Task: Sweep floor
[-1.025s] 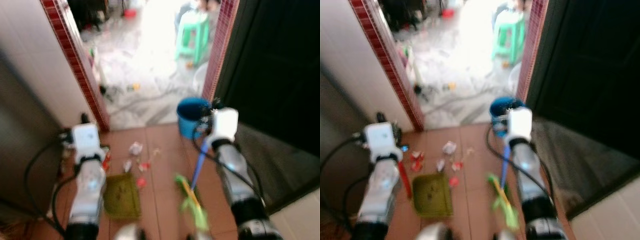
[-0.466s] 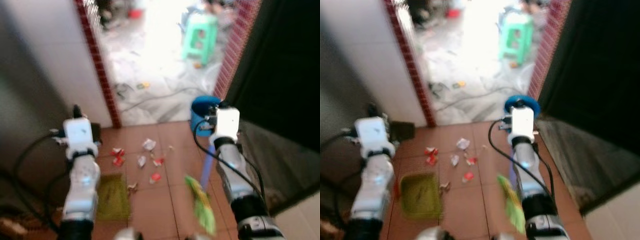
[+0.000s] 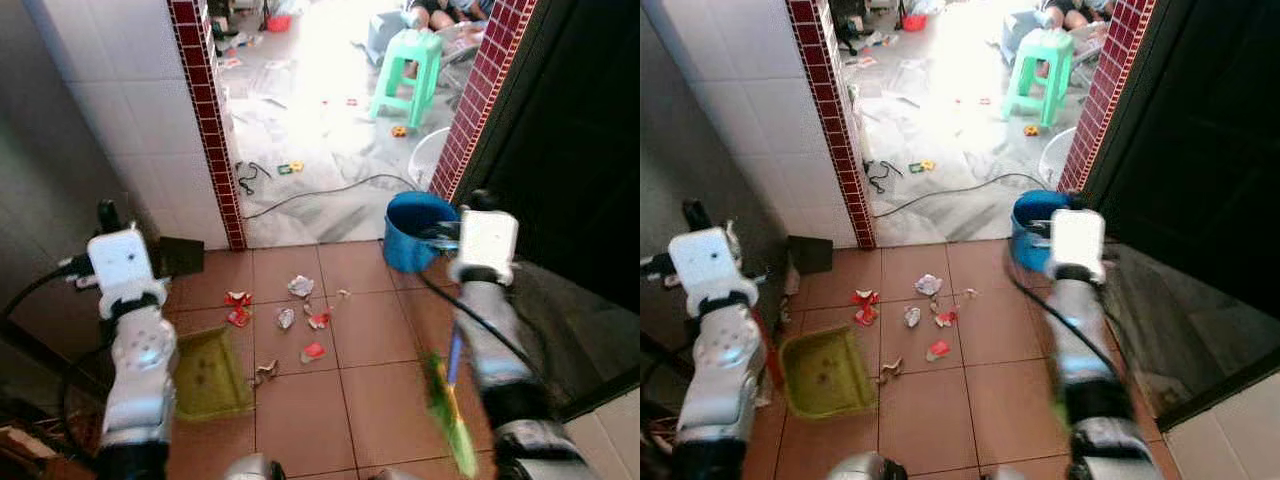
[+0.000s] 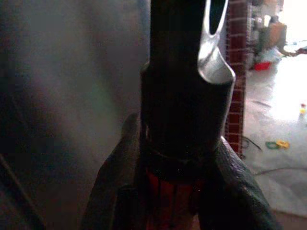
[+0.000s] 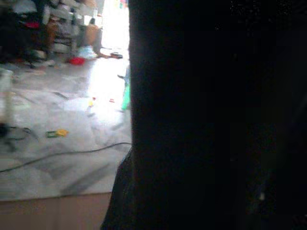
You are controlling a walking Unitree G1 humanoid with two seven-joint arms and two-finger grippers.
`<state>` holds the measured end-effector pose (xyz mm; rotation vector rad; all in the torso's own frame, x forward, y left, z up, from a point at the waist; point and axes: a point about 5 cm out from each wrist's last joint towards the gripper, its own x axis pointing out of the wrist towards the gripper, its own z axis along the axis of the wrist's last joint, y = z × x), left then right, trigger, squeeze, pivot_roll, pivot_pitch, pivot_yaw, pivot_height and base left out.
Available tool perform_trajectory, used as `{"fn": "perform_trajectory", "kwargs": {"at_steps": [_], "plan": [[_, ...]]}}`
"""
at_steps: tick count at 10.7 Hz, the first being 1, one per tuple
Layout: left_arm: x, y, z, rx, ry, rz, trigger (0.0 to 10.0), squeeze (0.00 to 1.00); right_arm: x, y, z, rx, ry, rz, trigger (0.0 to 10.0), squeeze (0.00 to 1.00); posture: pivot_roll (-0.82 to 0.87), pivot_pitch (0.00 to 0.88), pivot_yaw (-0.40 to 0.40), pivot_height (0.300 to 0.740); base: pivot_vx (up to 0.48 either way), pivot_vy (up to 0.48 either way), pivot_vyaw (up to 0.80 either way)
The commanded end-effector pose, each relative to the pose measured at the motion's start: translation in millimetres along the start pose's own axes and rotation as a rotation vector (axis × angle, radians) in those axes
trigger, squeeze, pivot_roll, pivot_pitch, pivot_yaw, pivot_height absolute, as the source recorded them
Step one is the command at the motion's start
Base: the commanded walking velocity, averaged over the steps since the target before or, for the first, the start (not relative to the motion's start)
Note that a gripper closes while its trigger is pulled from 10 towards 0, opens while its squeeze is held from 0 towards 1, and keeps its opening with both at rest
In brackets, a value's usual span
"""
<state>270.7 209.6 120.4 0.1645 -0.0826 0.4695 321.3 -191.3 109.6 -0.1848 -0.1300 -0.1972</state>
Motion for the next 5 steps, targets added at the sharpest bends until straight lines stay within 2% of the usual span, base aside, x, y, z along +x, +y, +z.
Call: {"fn": "perform_trajectory", "kwargs": {"at_steps": [1, 3, 5], "plan": [[0.4, -1.5, 18.9, -0.028, -0.07, -0.038, 10.0, 0.0, -2.2, 2.4, 11.1, 0.071, -0.044, 0.01, 10.0, 0.0, -0.01, 0.0, 0.047, 0.74, 0.0, 0.0, 0.0], [-26.8, 18.9, 12.5, 0.012, -0.037, -0.082, 10.0, 0.0, -36.6, -2.8, 14.2, 0.13, -0.041, 0.067, 10.0, 0.0, -0.03, 0.0, 0.045, 0.74, 0.0, 0.0, 0.0], [-44.4, 32.2, 8.2, 0.03, 0.001, -0.1, 10.0, 0.0, -54.9, -12.0, 17.4, 0.161, -0.027, 0.087, 10.0, 0.0, -0.02, 0.0, 0.031, 0.74, 0.0, 0.0, 0.0]]}}
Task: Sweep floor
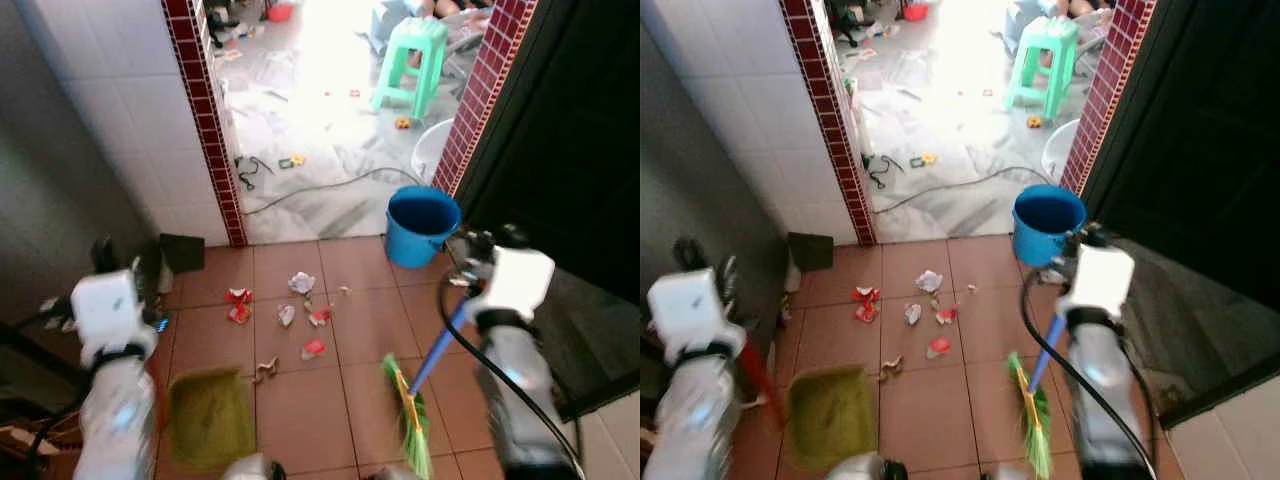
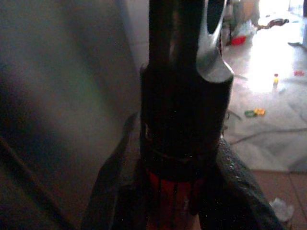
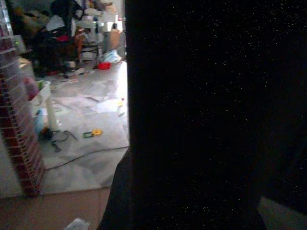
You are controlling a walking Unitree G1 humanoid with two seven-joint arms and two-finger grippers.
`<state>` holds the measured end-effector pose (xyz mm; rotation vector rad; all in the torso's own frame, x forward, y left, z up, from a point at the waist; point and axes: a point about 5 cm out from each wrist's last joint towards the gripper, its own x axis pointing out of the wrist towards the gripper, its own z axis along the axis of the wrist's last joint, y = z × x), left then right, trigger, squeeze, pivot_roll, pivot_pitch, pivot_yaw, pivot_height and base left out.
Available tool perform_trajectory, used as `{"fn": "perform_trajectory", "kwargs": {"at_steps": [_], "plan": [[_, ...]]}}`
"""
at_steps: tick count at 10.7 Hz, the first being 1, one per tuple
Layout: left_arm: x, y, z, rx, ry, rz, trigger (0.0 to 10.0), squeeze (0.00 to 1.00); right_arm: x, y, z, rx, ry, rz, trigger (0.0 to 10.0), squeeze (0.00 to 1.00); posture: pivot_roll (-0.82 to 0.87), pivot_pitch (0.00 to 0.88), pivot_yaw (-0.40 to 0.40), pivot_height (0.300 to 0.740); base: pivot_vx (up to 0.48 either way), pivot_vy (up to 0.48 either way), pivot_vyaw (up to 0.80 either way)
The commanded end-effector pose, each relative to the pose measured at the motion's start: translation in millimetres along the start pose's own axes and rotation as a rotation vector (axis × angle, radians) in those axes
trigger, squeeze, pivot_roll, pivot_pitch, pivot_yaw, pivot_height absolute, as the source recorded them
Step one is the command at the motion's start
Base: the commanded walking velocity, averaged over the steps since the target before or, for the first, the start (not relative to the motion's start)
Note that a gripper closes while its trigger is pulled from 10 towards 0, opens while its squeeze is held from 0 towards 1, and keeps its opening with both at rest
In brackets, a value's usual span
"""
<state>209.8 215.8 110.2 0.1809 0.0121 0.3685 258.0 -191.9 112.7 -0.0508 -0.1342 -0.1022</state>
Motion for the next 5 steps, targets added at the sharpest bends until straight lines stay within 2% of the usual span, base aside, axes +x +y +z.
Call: {"fn": "perform_trajectory", "kwargs": {"at_steps": [1, 3, 5], "plan": [[-8.4, 2.4, 15.9, 0.036, -0.072, -0.032, 10.0, 0.0, -9.2, -0.7, 4.7, 0.021, 0.008, 0.027, 10.0, 0.0, -0.02, 0.0, 0.019, 0.74, 0.0, 0.0, 0.0], [-13.0, -2.4, 20.2, 0.055, -0.09, -0.051, 10.0, 0.0, -15.9, 1.6, 3.0, 0.035, 0.038, 0.046, 10.0, 0.0, -0.02, 0.0, 0.017, 0.74, 0.0, 0.0, 0.0], [-7.9, -10.1, 29.3, 0.019, -0.109, -0.073, 10.0, 0.0, -7.1, 3.1, 10.3, 0.01, 0.022, 0.037, 10.0, 0.0, -0.02, 0.0, 0.023, 0.74, 0.0, 0.0, 0.0]]}}
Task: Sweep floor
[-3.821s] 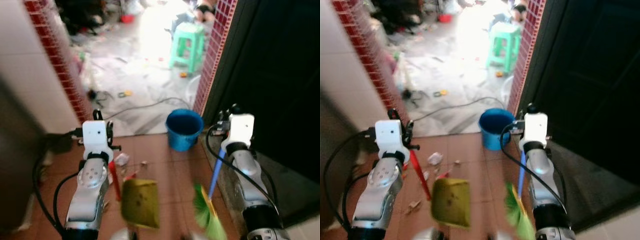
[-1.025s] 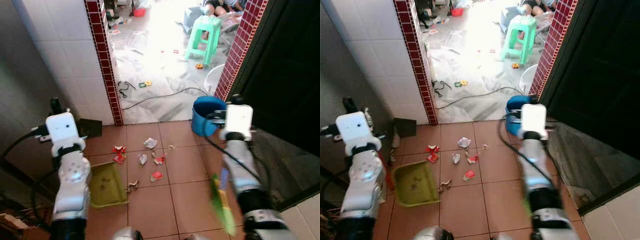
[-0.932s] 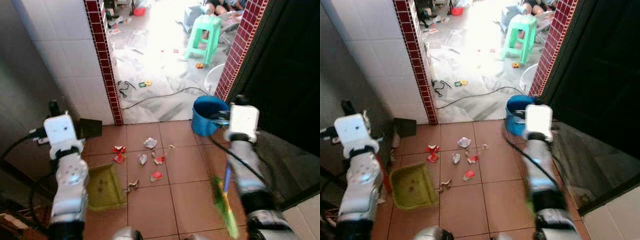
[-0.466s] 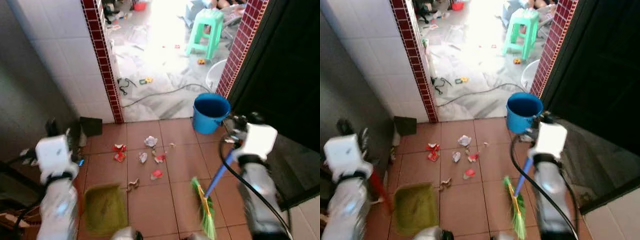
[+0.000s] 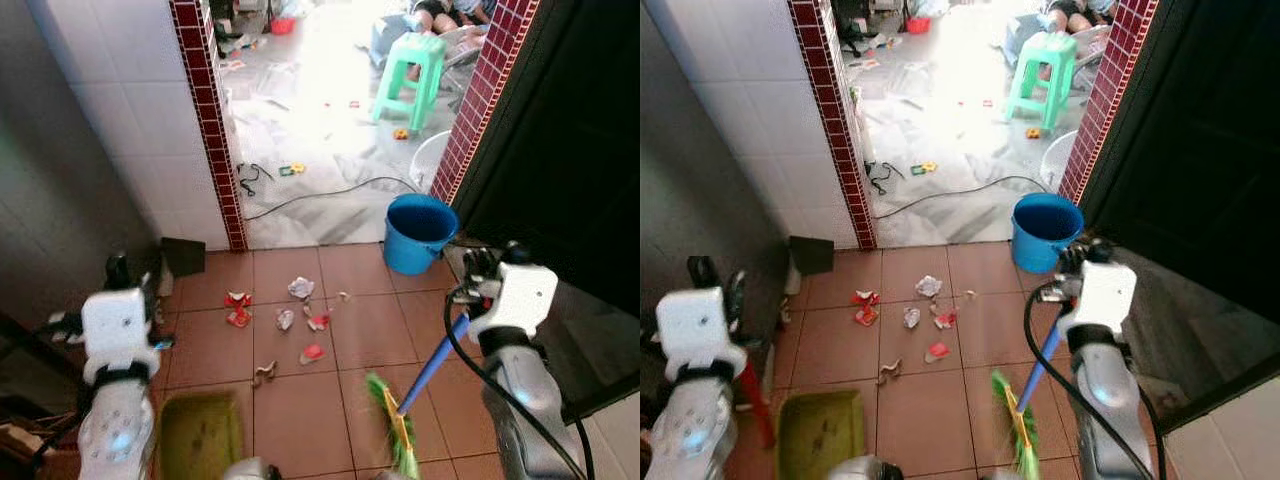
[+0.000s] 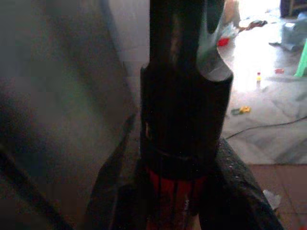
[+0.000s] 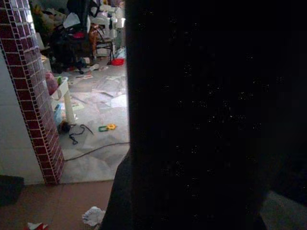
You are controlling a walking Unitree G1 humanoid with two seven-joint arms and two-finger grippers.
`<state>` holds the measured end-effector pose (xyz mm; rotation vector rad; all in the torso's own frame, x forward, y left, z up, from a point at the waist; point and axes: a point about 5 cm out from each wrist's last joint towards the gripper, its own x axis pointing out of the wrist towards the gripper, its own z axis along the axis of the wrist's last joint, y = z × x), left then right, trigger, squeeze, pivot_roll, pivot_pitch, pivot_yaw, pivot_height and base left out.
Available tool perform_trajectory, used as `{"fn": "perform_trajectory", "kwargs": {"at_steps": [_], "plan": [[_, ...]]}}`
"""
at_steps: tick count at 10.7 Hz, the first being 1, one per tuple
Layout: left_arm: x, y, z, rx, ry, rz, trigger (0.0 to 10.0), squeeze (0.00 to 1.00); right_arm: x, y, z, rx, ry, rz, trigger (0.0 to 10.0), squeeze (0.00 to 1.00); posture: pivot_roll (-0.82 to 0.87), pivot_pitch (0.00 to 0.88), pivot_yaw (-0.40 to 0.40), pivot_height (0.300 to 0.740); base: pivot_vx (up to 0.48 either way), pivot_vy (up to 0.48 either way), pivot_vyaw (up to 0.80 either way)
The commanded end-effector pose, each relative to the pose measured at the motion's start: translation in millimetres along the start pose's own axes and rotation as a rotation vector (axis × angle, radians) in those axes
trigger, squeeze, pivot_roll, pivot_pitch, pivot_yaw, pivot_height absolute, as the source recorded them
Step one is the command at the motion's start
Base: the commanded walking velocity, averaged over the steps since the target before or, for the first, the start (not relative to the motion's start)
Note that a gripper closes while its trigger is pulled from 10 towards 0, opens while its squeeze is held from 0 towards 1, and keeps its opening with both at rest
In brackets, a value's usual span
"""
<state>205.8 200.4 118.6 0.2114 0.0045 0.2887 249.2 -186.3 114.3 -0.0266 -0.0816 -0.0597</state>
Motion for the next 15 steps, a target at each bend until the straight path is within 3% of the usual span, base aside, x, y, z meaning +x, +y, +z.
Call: {"fn": "perform_trajectory", "kwargs": {"at_steps": [1, 4, 9, 15], "plan": [[3.5, -1.2, 24.9, -0.022, -0.102, -0.006, 10.0, 0.0, 4.0, -1.2, 12.3, -0.009, -0.037, -0.008, 10.0, 0.0, -0.02, 0.0, 0.023, 0.74, 0.0, 0.0, 0.0], [-0.1, -0.8, 25.9, -0.039, -0.087, -0.016, 10.0, 0.0, 0.3, 5.3, 18.3, -0.032, -0.047, 0.035, 10.0, 0.0, -0.02, 0.013, 0.017, 0.74, 0.0, 0.0, 0.13], [-0.1, 0.6, 24.9, -0.029, -0.071, 0.012, 10.0, 0.0, 8.0, 8.0, 19.3, -0.047, -0.04, 0.047, 10.0, 0.0, -0.01, 0.008, 0.004, 0.74, 0.0, 0.0, 0.66], [8.2, -6.6, 28.0, -0.019, -0.086, 0.026, 10.0, 0.0, 13.1, 8.9, 23.8, -0.095, -0.061, 0.071, 10.0, 0.0, -0.02, 0.012, -0.01, 0.74, 0.424, 0.0, 0.0]]}}
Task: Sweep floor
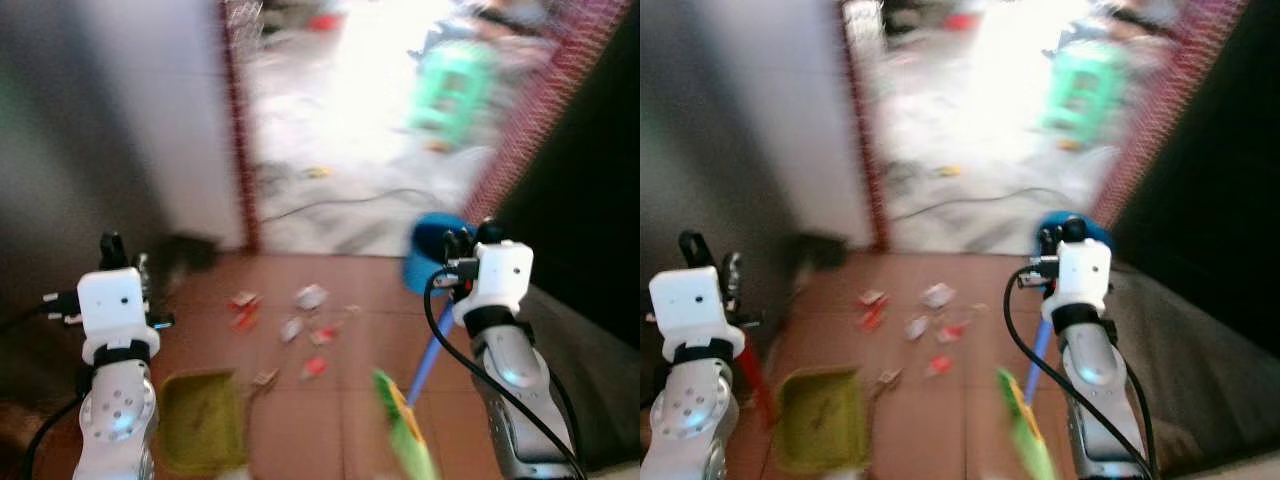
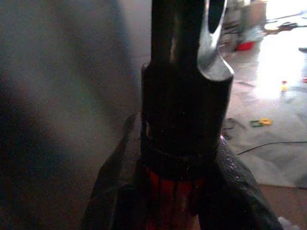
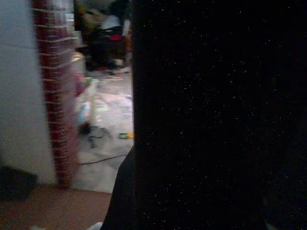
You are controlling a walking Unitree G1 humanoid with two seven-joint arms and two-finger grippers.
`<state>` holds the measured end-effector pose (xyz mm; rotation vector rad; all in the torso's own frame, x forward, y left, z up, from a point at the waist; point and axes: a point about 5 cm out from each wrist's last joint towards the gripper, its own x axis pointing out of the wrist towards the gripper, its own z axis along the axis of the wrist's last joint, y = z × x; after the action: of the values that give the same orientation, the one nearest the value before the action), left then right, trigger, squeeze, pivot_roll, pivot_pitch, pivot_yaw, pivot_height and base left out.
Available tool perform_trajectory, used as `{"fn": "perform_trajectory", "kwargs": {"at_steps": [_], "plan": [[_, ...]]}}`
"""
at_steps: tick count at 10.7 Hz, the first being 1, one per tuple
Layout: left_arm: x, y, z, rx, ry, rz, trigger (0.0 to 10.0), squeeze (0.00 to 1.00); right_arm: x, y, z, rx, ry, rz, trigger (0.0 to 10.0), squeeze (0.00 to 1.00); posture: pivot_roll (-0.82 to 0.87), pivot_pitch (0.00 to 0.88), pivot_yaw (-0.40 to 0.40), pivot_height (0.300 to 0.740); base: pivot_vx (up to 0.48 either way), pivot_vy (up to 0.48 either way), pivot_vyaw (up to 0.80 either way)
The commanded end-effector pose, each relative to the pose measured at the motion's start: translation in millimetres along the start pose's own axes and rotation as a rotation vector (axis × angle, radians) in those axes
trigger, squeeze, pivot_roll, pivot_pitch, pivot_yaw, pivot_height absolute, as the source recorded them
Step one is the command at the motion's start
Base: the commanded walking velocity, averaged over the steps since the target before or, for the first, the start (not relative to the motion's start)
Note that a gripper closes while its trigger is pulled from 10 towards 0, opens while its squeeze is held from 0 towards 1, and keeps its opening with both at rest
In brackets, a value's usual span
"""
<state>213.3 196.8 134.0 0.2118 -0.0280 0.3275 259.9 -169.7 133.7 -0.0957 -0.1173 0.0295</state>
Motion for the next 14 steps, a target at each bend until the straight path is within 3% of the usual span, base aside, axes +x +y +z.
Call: {"fn": "perform_trajectory", "kwargs": {"at_steps": [1, 5, 6, 10, 12, 14], "plan": [[2.0, -4.7, 12.0, -0.017, -0.058, -0.012, 10.0, 0.0, 2.1, -7.8, 3.6, -0.032, -0.019, -0.018, 10.0, 0.0, -0.02, 0.012, -0.011, 0.74, 0.424, 0.0, 0.0], [4.4, -6.4, 10.7, -0.019, -0.041, 0.01, 10.0, 0.0, 5.9, -9.6, 2.7, -0.037, -0.011, -0.034, 10.0, 0.0, -0.02, 0.011, -0.014, 0.74, 0.4, 0.147, 0.0], [4.3, -5.8, 9.9, -0.021, -0.031, 0.019, 10.0, 0.0, 5.2, -9.7, 2.5, -0.069, -0.014, -0.027, 10.0, 0.0, -0.02, 0.015, -0.01, 0.74, 0.0, 0.428, 0.45], [4.5, -5.3, 6.8, -0.003, -0.007, 0.028, 10.0, 0.0, 5.9, -8.2, 1.0, -0.05, -0.007, -0.026, 10.0, 0.0, -0.02, 0.017, -0.011, 0.74, 0.0, 0.446, 0.0], [7.4, -11.8, 9.3, 0.015, -0.041, 0.013, 10.0, 0.0, 7.3, -8.3, 1.2, -0.046, -0.01, -0.03, 10.0, 0.0, -0.02, 0.017, -0.013, 0.74, 0.0, 0.0, 0.0], [17.0, -23.1, 5.4, -0.024, -0.042, 0.009, 10.0, 0.0, 12.1, -6.5, 3.3, -0.039, -0.02, -0.025, 10.0, 0.0, -0.02, 0.015, -0.016, 0.74, 0.0, 0.0, 0.0]]}}
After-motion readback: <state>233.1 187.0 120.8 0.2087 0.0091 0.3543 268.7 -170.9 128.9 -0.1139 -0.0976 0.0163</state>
